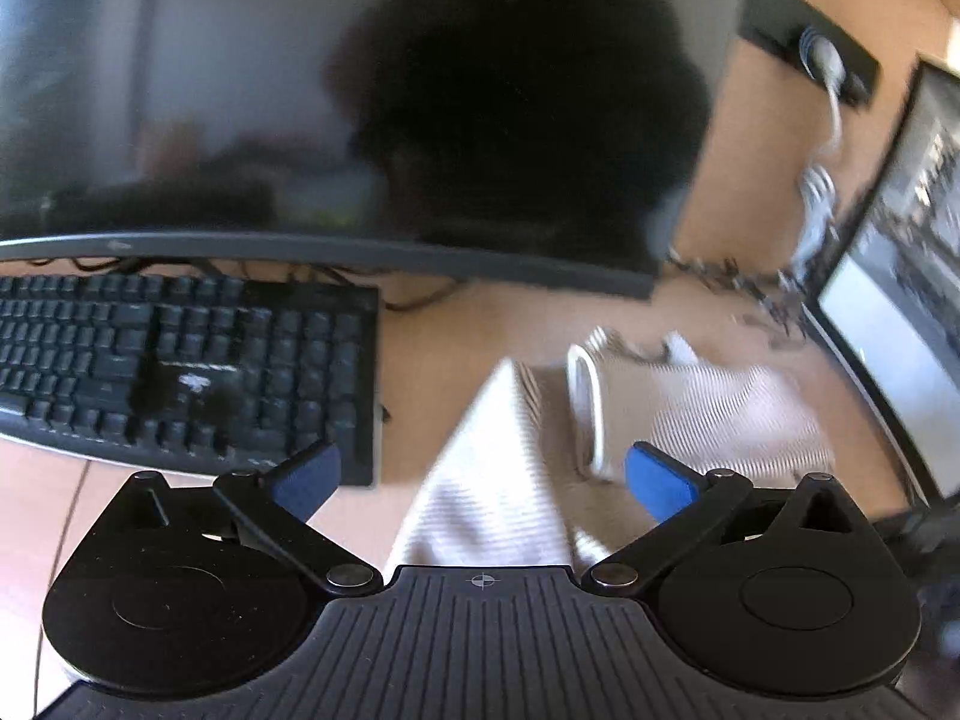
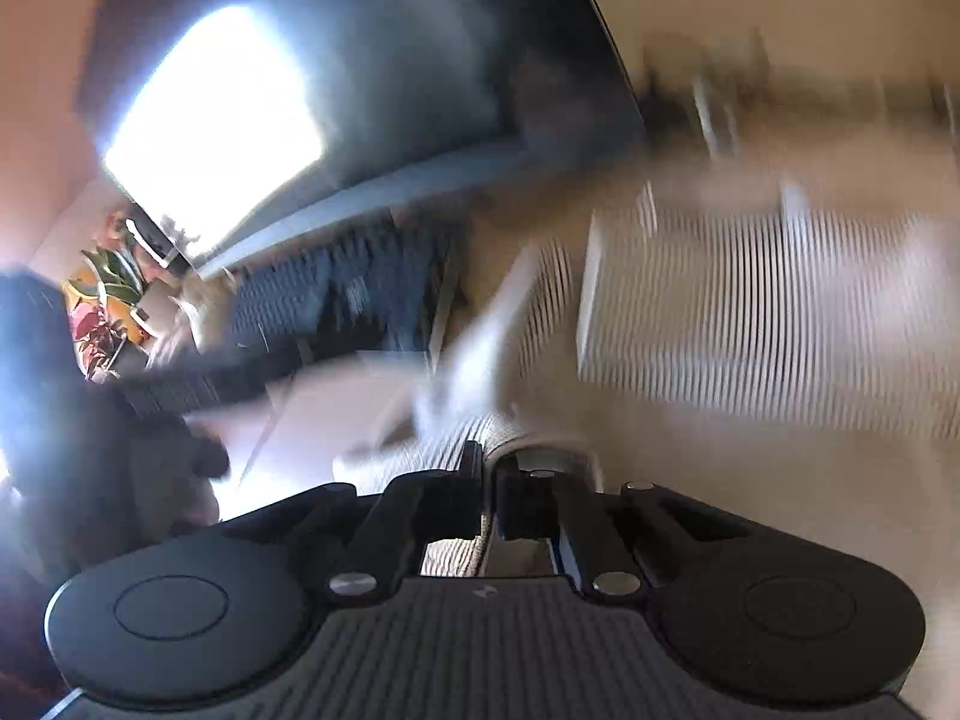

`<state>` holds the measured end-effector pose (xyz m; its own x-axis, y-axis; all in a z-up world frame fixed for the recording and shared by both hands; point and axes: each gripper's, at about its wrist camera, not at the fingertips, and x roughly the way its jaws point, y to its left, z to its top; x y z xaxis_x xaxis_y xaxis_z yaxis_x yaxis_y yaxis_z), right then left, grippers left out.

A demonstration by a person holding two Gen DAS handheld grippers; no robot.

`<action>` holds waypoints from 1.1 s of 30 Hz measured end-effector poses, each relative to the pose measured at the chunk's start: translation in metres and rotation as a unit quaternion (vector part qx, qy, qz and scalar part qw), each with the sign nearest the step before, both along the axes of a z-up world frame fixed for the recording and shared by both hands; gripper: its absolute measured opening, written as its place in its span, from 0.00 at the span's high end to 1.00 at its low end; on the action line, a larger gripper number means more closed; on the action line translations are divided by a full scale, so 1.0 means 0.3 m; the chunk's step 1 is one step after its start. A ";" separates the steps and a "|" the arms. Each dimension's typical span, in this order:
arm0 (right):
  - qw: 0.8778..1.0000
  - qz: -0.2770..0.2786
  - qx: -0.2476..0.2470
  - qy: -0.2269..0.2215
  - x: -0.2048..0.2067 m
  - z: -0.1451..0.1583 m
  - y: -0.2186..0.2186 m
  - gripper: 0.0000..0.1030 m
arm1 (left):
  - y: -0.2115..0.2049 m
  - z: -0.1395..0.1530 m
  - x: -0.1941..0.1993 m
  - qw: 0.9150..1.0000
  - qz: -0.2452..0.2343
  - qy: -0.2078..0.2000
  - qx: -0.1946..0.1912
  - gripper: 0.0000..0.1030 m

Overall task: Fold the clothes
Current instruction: 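Grasp the shirt hem with the right gripper and fold it over the body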

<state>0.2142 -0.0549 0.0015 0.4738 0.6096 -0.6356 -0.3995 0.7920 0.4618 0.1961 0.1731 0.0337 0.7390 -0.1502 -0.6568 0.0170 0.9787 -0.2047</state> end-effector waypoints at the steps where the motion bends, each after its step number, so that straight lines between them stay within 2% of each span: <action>1: 1.000 -0.003 -0.002 -0.031 0.027 0.066 -0.014 0.96 | 0.018 0.004 0.003 1.000 0.009 -0.002 -0.007 0.00; 5: 0.986 -0.028 -0.010 -0.165 0.080 0.341 -0.122 0.96 | 0.062 0.004 0.023 0.999 0.037 0.005 -0.023 0.00; 8: 0.976 -0.058 -0.039 -0.205 0.126 0.408 -0.221 0.97 | 0.038 -0.023 0.042 0.999 0.025 0.021 -0.020 0.00; 11: 0.975 -0.090 -0.071 -0.189 0.167 0.353 -0.318 0.96 | -0.010 -0.057 0.056 0.999 -0.001 0.039 -0.013 0.00; 16: 0.973 -0.124 -0.162 -0.109 0.167 0.083 -0.440 0.96 | -0.110 -0.125 0.077 0.996 -0.049 0.072 0.020 0.00; 20: 0.963 -0.156 -0.217 -0.031 0.151 -0.107 -0.512 0.87 | -0.163 -0.155 0.095 0.993 -0.067 0.087 0.046 0.00; 22: 0.966 -0.180 -0.186 -0.020 0.142 -0.125 -0.550 0.79 | -0.181 -0.147 0.104 0.993 -0.079 0.080 0.039 0.00; 24: 0.969 -0.202 -0.139 -0.018 0.140 -0.129 -0.584 0.57 | -0.197 -0.127 0.111 0.993 -0.101 0.063 0.014 0.00; 28: 0.971 -0.206 -0.122 -0.017 0.189 -0.168 -0.564 0.50 | -0.287 -0.105 0.152 0.986 -0.161 0.019 -0.037 0.00; 29: 0.971 -0.204 -0.126 -0.009 0.205 -0.191 -0.551 0.50 | -0.310 -0.099 0.162 0.983 -0.176 0.008 -0.050 0.00; 31: 0.972 -0.195 -0.130 0.002 0.236 -0.229 -0.507 0.72 | -0.358 -0.140 0.203 0.981 -0.187 0.009 -0.060 0.00; 32: 0.974 -0.183 -0.133 -0.002 0.228 -0.222 -0.478 0.89 | -0.374 -0.169 0.225 0.981 -0.184 0.019 -0.060 0.00; 33: 0.976 -0.167 -0.136 -0.017 0.226 -0.201 -0.447 0.94 | -0.386 -0.202 0.239 0.982 -0.179 0.032 -0.057 0.00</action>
